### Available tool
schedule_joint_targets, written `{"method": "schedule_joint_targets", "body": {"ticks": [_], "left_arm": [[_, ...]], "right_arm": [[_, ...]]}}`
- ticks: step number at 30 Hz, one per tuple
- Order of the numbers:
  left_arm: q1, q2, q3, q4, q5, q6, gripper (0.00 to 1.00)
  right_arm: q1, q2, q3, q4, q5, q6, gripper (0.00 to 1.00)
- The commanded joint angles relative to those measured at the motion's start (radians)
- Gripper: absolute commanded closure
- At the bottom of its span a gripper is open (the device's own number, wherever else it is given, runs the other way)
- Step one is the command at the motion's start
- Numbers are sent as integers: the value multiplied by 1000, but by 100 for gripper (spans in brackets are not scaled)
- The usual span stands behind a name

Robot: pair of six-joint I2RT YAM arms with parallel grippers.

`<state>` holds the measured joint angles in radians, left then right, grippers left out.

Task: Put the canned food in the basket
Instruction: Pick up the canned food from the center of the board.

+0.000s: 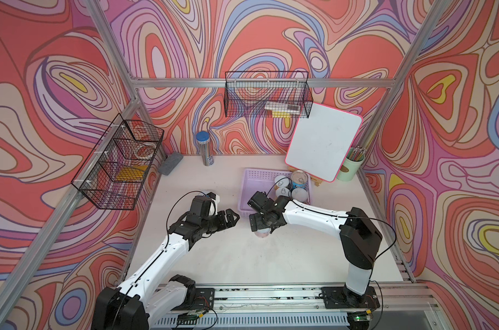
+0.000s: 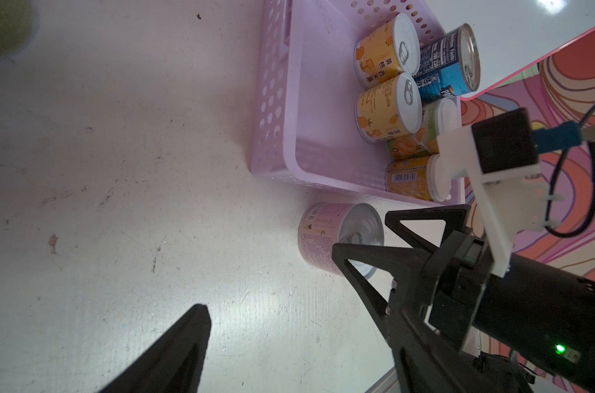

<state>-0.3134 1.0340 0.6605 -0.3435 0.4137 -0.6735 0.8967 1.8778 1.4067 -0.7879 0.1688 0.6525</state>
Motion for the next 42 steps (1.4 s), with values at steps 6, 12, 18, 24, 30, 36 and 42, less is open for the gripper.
{"method": "schedule_joint_targets", "body": {"ticks": [6, 12, 18, 24, 30, 36, 42], "left_arm": [[7, 6, -16, 32, 15, -6, 14], [7, 24, -13, 38, 18, -9, 14], [7, 30, -12, 39, 22, -6, 14], [7, 29, -13, 38, 20, -7, 14], [7, 28, -9, 35, 20, -5, 14], [8, 36, -9, 41, 28, -8, 14], [7, 33, -4, 35, 35, 0, 14]], "right_arm": [[17, 45, 57, -57, 29, 12, 7], [31, 69, 90, -118, 75, 21, 8], [39, 91, 109, -129, 69, 21, 12], [41, 102, 115, -123, 52, 20, 18], [42, 103, 118, -122, 45, 19, 21], [42, 93, 106, -100, 31, 11, 29], [46, 8, 65, -45, 25, 8, 41]]}}
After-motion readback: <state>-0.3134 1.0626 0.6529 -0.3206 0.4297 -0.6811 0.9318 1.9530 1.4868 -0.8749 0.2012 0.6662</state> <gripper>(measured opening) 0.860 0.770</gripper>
